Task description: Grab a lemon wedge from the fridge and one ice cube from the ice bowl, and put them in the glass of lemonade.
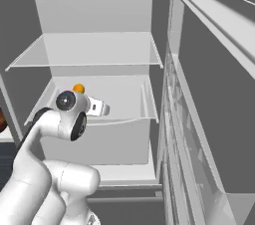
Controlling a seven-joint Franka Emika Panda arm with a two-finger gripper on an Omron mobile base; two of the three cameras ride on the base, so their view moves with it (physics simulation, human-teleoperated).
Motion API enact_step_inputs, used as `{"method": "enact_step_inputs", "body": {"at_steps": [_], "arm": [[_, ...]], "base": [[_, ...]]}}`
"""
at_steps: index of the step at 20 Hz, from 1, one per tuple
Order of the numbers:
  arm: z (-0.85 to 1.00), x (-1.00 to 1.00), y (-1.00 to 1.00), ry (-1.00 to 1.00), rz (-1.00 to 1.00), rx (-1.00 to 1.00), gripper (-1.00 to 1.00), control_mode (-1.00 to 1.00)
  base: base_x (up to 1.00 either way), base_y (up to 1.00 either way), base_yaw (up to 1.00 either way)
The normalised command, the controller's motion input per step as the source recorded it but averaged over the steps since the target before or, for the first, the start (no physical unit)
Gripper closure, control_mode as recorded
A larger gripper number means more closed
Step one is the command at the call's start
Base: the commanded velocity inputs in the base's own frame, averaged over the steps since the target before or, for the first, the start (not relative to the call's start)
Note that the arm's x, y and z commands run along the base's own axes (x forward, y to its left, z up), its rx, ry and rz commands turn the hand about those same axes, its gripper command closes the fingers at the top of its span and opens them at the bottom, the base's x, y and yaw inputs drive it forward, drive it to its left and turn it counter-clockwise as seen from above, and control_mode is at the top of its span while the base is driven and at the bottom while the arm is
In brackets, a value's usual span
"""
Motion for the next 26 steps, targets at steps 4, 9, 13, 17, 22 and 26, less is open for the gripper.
{"method": "enact_step_inputs", "body": {"at_steps": [4,9,13,17,22,26], "arm": [[1.0,-0.29,-0.1,0.19,0.0,-0.04,1.0,-1.0],[0.9,-0.6,-0.14,0.2,0.01,-0.03,1.0,-1.0],[0.25,-0.91,0.0,0.06,0.02,0.0,1.0,-1.0],[-0.02,-1.0,0.0,-0.04,0.01,0.01,1.0,-1.0],[-0.03,-0.92,0.0,-0.07,0.02,0.0,1.0,-1.0],[0.11,-0.44,0.01,0.0,0.02,0.0,1.0,-1.0]], "base": [[0.0,0.0,0.0],[0.0,0.0,0.0],[0.0,0.0,0.0],[0.0,0.0,0.0],[0.0,0.0,0.0],[0.0,0.0,0.0]]}}
